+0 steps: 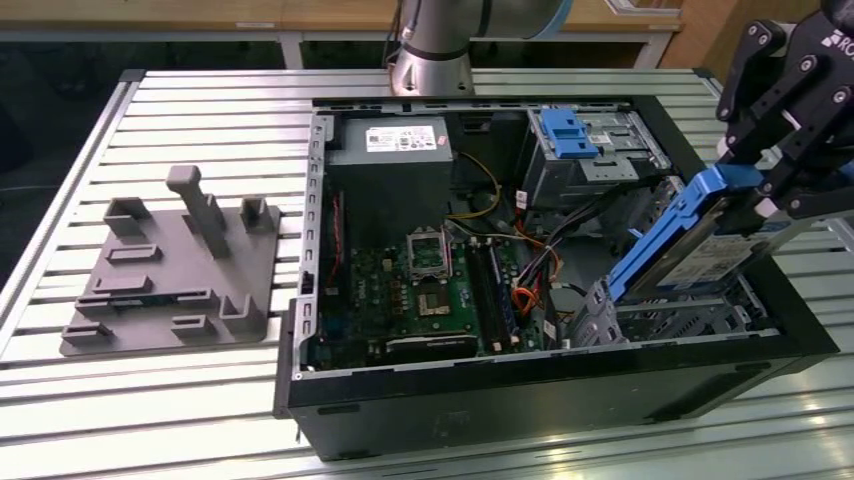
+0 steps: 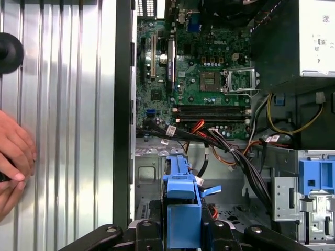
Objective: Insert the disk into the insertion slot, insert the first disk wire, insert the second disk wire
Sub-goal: 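Insert the disk into the insertion slot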
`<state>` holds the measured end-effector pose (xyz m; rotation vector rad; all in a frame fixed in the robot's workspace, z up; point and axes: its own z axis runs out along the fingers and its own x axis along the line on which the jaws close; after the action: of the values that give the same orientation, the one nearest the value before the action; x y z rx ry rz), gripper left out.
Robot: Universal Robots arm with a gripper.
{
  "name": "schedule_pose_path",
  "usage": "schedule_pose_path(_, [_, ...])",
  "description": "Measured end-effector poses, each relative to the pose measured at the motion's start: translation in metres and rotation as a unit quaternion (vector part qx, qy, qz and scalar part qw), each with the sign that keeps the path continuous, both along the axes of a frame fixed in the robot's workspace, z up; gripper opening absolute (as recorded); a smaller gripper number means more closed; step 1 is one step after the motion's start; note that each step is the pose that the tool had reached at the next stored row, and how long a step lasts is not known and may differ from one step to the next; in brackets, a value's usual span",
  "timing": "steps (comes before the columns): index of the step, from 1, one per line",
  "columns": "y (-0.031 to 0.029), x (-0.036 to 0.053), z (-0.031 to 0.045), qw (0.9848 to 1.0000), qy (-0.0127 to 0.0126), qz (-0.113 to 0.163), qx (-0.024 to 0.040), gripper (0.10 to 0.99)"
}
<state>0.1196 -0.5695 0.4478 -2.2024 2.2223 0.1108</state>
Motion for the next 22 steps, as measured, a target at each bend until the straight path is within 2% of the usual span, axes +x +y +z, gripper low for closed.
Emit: schedule_pose_path(22, [0.0014,0.0021,-0.0129,1.0000,0.0035,0.000,0.0000,0.361])
